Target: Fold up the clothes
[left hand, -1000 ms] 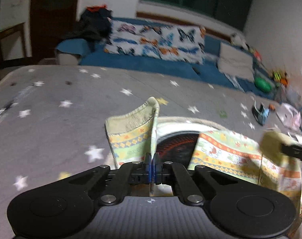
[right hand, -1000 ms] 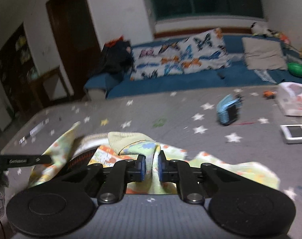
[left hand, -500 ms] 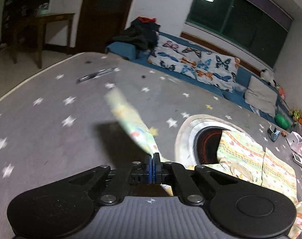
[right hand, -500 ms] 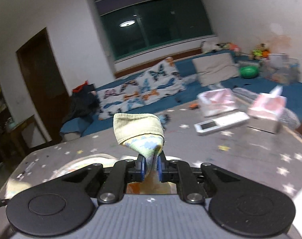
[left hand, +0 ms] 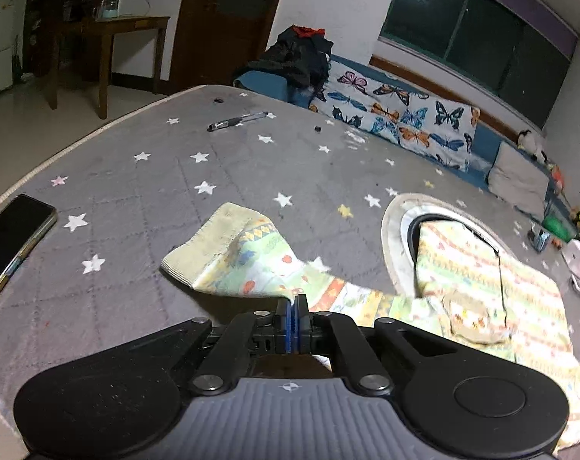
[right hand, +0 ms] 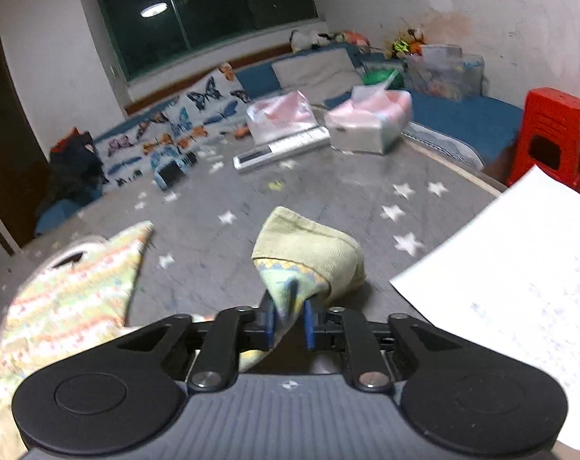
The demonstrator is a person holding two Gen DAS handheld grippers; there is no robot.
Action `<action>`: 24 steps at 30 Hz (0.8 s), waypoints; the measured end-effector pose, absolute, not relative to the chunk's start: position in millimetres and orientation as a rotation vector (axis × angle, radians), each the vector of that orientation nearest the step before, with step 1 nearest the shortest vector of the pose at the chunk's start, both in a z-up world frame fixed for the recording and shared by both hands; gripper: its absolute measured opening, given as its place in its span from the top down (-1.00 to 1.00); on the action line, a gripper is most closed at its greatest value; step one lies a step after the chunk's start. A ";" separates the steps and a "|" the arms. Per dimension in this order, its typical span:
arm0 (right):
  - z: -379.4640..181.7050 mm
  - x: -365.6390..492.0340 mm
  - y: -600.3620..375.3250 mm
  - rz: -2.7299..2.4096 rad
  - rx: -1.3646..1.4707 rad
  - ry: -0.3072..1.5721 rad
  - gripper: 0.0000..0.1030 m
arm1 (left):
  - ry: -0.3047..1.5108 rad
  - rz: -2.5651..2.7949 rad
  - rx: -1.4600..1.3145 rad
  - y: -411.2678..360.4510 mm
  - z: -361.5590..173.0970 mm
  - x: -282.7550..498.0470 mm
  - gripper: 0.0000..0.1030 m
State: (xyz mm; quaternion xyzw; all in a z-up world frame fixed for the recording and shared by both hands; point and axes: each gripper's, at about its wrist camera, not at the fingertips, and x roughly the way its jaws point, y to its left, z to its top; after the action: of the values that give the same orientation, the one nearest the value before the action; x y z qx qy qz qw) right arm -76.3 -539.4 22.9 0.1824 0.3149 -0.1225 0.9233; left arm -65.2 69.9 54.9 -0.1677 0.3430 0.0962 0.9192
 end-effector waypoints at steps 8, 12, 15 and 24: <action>37.9 -102.2 -537.3 -0.358 0.294 0.591 0.27 | 0.728 0.235 -0.328 77.3 47.2 -77.7 0.87; 41.6 -100.6 -527.4 -0.310 0.260 0.584 0.26 | 0.723 0.250 -0.314 76.3 48.9 -82.7 0.87; 35.3 -89.4 -517.7 -0.252 0.250 0.610 0.26 | 0.713 0.253 -0.324 77.6 52.9 -84.6 0.87; 6.8 -50.7 -514.5 -0.251 0.240 0.708 0.25 | 0.699 0.283 -0.317 85.5 61.0 -87.3 0.62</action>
State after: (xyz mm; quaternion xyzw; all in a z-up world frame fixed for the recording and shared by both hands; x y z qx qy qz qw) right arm -50.7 -514.5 6.8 0.1171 0.3449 -0.1221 0.9233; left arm -87.3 85.5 61.0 -0.1542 0.3398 0.1376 0.9175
